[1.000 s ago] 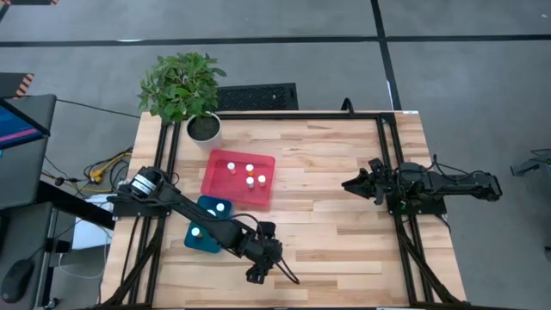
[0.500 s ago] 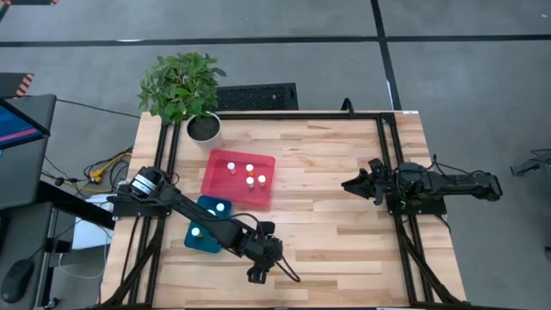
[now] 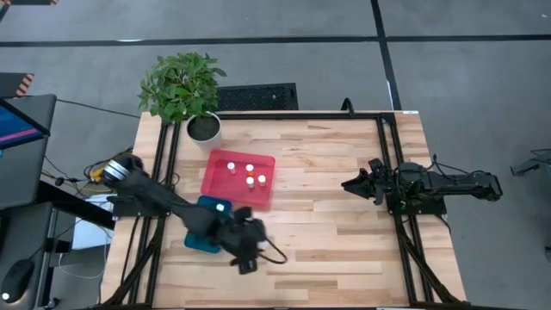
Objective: Pick and place medicine bottles into bin by pill shape (circle, oval)
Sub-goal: Put the orange capsule bottle into the blue bin
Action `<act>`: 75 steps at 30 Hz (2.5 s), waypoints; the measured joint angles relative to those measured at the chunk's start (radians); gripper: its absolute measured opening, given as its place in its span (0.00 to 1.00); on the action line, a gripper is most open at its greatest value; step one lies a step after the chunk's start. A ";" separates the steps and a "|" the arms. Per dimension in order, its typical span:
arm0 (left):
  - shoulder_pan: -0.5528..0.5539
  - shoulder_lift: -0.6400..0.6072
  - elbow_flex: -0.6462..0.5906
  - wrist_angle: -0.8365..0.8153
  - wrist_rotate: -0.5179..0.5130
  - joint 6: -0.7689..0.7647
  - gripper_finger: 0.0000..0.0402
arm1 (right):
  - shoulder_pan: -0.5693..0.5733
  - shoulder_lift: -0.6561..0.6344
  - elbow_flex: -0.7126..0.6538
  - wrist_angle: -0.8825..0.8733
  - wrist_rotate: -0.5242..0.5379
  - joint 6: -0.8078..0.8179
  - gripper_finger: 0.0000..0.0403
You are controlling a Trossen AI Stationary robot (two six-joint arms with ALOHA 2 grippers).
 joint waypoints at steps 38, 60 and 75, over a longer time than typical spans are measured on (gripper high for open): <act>-0.376 -0.138 -0.258 -0.456 -0.270 -0.831 0.55 | 0.000 0.000 0.000 -0.001 0.003 0.001 0.39; -0.331 -0.138 -0.404 -0.313 -0.224 -0.778 0.55 | 0.000 0.000 0.000 -0.001 0.003 0.000 0.40; -0.319 -0.142 -0.416 -0.269 -0.164 -0.780 0.64 | 0.000 0.000 0.000 -0.001 0.003 0.000 0.40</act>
